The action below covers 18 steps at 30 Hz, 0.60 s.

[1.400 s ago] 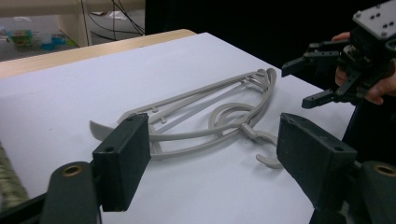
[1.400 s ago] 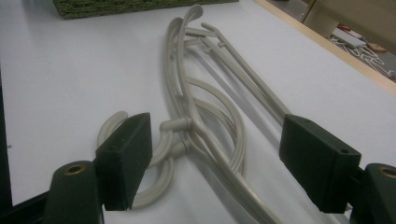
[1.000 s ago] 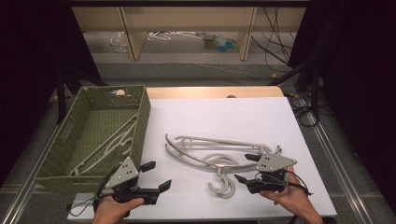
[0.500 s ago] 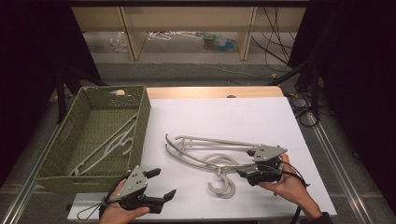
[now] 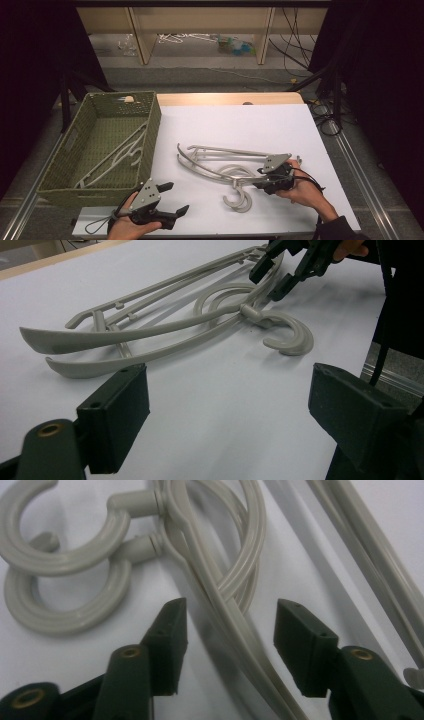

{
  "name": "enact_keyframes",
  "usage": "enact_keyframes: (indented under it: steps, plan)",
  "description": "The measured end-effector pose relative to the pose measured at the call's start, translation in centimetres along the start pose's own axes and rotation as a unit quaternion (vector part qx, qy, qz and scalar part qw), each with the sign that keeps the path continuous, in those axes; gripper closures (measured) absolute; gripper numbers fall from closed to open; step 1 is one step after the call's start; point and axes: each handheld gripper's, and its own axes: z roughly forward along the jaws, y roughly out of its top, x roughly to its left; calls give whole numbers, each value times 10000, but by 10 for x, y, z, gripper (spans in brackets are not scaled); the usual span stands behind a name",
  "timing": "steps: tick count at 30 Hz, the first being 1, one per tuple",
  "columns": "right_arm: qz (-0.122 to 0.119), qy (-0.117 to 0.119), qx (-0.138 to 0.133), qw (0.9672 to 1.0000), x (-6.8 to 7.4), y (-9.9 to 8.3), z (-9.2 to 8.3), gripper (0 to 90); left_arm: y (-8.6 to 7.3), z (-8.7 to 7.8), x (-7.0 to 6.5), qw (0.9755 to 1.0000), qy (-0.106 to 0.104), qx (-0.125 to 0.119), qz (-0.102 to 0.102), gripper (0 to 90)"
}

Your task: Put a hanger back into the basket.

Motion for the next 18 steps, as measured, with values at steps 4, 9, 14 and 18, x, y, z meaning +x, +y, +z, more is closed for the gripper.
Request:
enact_keyframes:
  steps: [4, 9, 14, 18]
  plan:
    - [-187, 142, 101, 9997, -6, 3, 4, 576, -1, 0, 2, 10000, -73, 0, -50, 166]
    - [-579, 358, 166, 9975, -8, 6, 4, 679, -1, 0, 3, 10000, -66, 6, -61, 166]
    - [-1141, 423, 156, 9924, -6, 10, -4, 775, -1, 0, 3, 10000, -36, 53, -43, 167]
    - [-1398, 512, 155, 9887, -4, 11, -5, 812, -1, 0, 3, 10000, -39, 50, -45, 167]
